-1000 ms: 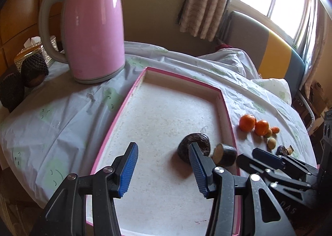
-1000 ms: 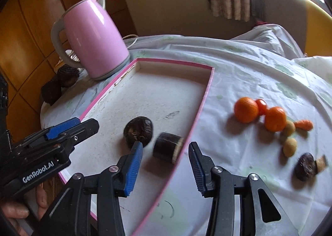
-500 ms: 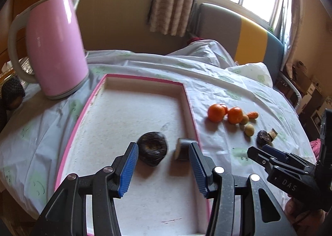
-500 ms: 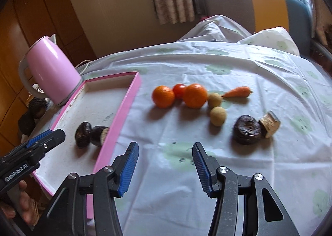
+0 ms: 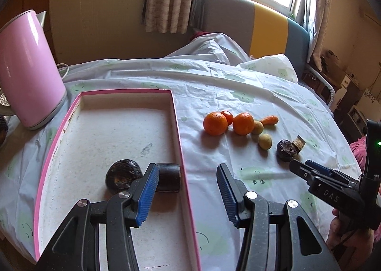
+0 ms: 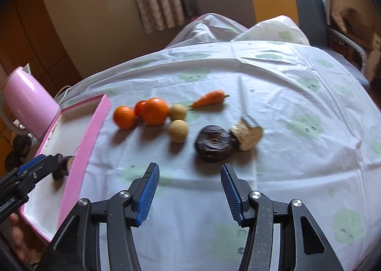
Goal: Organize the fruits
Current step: 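Grasp an orange with the left tool while the right tool grasps a small yellow potato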
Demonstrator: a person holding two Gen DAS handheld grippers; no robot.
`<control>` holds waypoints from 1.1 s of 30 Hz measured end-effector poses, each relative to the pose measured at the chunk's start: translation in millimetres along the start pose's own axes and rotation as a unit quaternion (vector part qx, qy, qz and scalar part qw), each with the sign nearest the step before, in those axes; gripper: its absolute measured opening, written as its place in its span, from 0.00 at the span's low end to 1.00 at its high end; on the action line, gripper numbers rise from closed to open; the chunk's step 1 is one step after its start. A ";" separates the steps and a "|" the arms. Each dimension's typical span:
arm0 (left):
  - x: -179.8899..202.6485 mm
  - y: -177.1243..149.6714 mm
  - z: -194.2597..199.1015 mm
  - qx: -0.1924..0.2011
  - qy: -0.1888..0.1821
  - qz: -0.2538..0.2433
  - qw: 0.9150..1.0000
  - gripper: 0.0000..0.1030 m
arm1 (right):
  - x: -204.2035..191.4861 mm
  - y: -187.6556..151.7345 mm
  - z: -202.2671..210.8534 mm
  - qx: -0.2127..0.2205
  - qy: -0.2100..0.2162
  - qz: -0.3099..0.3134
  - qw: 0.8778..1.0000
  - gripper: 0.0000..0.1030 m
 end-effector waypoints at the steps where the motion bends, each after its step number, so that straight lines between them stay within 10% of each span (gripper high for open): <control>1: 2.5 0.4 -1.6 -0.001 -0.001 -0.002 1.000 0.50 | 5.7 -0.3 0.0 0.000 -0.003 -0.003 1.000 0.51; 33: 28.3 30.0 -59.7 -0.041 -0.021 0.006 0.999 0.50 | -34.0 41.0 -62.5 -0.021 0.017 0.123 0.992 0.25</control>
Point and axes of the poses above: each gripper's, at about its wrist camera, not at the fingertips, and z roughly against the way its jaws point, x to its right, y to its top, the point moved 10 cm from there along -z, roughly the way its jaws point, and after that the axes turned 5 degrees about z, right-handed, at the moved point
